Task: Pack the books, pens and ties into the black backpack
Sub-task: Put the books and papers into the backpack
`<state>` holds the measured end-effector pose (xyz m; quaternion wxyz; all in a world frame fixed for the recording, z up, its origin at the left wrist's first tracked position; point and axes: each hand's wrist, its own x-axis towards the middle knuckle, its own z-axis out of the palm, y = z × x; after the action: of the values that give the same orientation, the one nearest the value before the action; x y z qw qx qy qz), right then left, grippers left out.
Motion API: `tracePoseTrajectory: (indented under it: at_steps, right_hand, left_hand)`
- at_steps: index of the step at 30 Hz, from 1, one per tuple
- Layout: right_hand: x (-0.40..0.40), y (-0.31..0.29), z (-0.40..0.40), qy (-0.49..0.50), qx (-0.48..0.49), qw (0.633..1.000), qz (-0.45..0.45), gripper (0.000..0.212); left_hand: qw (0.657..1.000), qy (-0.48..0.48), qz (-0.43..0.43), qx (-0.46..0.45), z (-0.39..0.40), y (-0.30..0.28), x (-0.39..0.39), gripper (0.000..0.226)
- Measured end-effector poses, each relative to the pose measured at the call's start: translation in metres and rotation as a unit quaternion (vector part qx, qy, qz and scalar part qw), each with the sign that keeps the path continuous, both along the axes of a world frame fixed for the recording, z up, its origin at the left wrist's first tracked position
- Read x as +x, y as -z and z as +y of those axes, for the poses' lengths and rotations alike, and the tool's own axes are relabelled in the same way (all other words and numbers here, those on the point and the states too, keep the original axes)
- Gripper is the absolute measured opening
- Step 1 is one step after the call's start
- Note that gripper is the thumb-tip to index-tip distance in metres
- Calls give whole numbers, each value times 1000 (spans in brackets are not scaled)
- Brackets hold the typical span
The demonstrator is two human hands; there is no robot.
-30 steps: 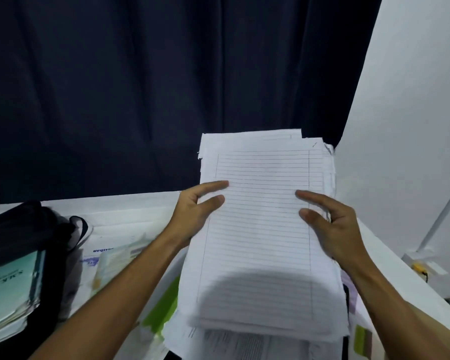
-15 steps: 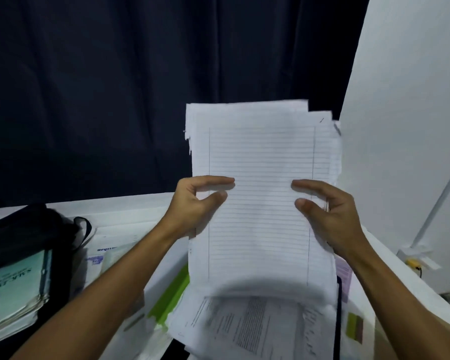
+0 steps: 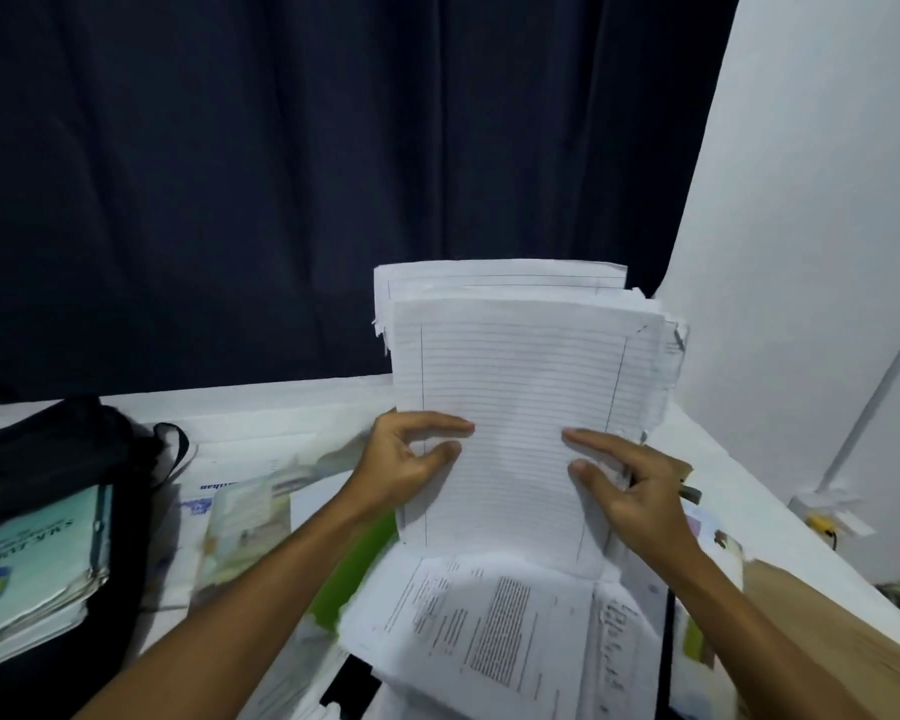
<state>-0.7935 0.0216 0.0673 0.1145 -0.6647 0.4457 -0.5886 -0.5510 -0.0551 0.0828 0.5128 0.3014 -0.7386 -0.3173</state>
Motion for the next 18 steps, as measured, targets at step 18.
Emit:
tracePoseTrajectory:
  at_steps: [18]
  right_hand:
    - [2,-9,2,-10,6,999,-31,61]
  left_hand:
    - [1000,-2,-28,14,-3,-2,12,31]
